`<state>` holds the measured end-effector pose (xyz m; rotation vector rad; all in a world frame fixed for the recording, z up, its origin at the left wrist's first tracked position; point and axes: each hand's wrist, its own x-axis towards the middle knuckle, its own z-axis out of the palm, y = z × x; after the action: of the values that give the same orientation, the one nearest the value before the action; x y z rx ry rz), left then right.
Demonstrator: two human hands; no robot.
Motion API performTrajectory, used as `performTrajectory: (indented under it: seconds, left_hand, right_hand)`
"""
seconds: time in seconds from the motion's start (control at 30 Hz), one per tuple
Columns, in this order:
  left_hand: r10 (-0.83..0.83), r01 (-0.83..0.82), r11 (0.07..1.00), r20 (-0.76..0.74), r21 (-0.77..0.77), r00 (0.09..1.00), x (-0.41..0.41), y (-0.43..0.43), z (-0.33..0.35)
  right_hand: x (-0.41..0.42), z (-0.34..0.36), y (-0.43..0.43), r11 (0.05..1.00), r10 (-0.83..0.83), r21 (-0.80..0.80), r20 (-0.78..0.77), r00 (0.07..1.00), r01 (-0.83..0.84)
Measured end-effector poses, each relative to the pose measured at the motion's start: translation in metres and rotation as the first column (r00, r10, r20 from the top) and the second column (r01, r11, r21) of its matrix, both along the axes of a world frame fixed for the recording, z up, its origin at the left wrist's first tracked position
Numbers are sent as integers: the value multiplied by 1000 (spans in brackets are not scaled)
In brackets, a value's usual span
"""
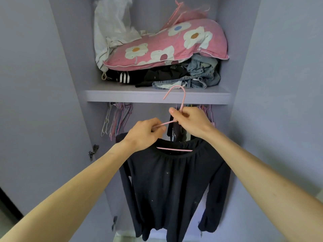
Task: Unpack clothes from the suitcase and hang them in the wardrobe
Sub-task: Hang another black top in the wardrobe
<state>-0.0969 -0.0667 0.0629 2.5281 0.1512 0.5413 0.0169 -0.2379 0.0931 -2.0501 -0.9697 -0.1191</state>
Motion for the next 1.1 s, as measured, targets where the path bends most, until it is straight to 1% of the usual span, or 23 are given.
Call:
performTrajectory:
  seconds: [0.07, 0.1, 0.13, 0.2, 0.23, 0.27, 0.3, 0.33, 0.4, 0.47, 0.53, 0.57, 0.63, 0.67, 0.7, 0.73, 0.83, 0.87, 0.97, 1.1]
  left_hand:
    - [-4, 4, 1000, 27, -14, 1000, 3, -2, -4]
    - [6, -5, 1000, 50, -16, 999, 2, -1, -6]
    - [24, -23, 1000, 69, -21, 997, 0, 2, -8]
    - [68, -63, 996, 94, -58, 993, -2, 9, -12]
    - [90, -83, 994, 93, -74, 992, -4, 11, -12]
    - [110, -104, 991, 78, -84, 991, -5, 14, -13]
    - [121, -115, 989, 55, -91, 991, -4, 15, -14]
    - [129, -126, 988, 32, -87, 991, -4, 15, -14]
    - [141, -141, 989, -1, -46, 990, -1, 11, -14]
    - [108, -108, 994, -23, -33, 994, 4, 0, -14]
    - [37, -41, 994, -41, -105, 998, 8, -14, -15]
    - [16, -22, 990, -45, -140, 999, 9, -20, -16]
    - [2, -11, 986, -55, -165, 998, 10, -29, -21]
    - [4, -14, 986, -59, -169, 998, 10, -32, -23]
    - [8, -17, 985, -56, -173, 998, 12, -35, -23]
    - [13, -21, 984, -48, -175, 999, 13, -38, -23]
    - [51, -52, 984, -10, -170, 999, 15, -37, -25]
    - [70, -70, 983, -6, -169, 998, 16, -36, -26]
    - [121, -122, 980, -16, -157, 993, 19, -31, -32]
    - [149, -153, 976, -35, -157, 988, 27, -25, -38]
  right_hand:
    - [1, -6, -12, 996, 26, 87, -45, 999, -22]
    - [4, -10, -20, 996, 4, 93, -42, 999, 0]
    - [6, -14, -29, 997, -48, 57, -14, 999, 49]
    - [13, -24, -53, 973, -158, -160, 58, 986, 165]
    - [16, -31, -64, 953, -179, -244, 20, 984, 178]
    - [18, -39, -72, 949, -179, -273, -59, 982, 157]
    - [20, -48, -76, 957, -171, -255, -106, 980, 140]
    - [19, -55, -78, 966, -161, -221, -104, 982, 135]
    - [16, -66, -76, 976, -159, -157, -62, 985, 148]
    - [13, -73, -72, 980, -168, -113, -55, 984, 161]
    - [11, -79, -71, 983, -161, -92, -36, 986, 157]
    - [11, -82, -71, 982, -154, -112, 5, 988, 154]
    - [8, -85, -68, 958, -134, -239, 114, 984, 158]
    - [7, -85, -67, 946, -118, -286, 144, 983, 155]
    - [7, -84, -65, 944, -103, -298, 138, 985, 141]
    - [7, -82, -66, 954, -97, -277, 87, 991, 117]
    - [7, -81, -75, 990, -66, -137, -149, 987, 45]
    - [8, -83, -79, 991, -57, -129, -175, 983, 34]
    - [11, -88, -84, 982, -16, -190, -168, 986, -16]
    - [12, -80, -75, 975, 39, -206, -218, 975, -85]
